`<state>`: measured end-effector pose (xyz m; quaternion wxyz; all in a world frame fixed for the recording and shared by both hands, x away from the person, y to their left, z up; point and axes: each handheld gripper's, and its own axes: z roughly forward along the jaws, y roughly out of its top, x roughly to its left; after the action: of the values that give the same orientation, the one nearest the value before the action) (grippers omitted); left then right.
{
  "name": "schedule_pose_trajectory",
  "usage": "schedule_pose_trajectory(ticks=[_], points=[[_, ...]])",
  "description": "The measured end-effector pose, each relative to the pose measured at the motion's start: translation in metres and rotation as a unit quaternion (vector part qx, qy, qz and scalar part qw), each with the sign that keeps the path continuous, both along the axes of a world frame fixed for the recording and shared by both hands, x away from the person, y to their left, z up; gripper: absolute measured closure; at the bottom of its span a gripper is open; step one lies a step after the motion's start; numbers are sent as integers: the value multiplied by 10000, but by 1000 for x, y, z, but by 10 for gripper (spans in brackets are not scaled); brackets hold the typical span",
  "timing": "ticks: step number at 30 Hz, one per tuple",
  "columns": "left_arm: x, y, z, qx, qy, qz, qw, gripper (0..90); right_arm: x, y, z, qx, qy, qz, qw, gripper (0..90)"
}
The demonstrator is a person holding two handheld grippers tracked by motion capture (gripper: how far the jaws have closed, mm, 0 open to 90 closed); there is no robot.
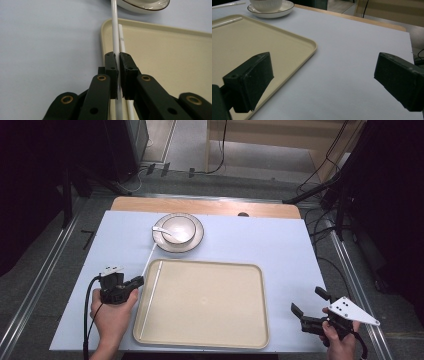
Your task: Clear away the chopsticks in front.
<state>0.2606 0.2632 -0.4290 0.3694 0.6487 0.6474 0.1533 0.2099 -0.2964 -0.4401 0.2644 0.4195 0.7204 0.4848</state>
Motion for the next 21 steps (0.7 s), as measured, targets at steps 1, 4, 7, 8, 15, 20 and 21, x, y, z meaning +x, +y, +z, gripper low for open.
schedule_pose_trajectory(ticks=[1,4,7,8,15,20,21], points=[[-2,-1,-1,-18,-2,24,10000,863,0,0,0,0,-3,0,10000,24],[-8,-8,-4,-42,28,-4,10000,863,0,0,0,4,-7,-3,10000,23],[-13,-13,-6,-87,45,-42,9999,863,0,0,0,10,-9,-7,10000,24],[-15,-15,-7,-66,55,-63,9999,863,0,0,0,15,-8,-8,10000,23],[-26,-26,-14,-143,151,-146,9997,863,-1,-2,0,29,0,-30,10000,23],[-31,-33,-18,-109,216,-128,9996,863,-1,-2,1,25,-3,-34,10000,24],[-32,-35,-19,-107,221,-139,9996,863,-1,-2,1,25,-8,-33,10000,24]])
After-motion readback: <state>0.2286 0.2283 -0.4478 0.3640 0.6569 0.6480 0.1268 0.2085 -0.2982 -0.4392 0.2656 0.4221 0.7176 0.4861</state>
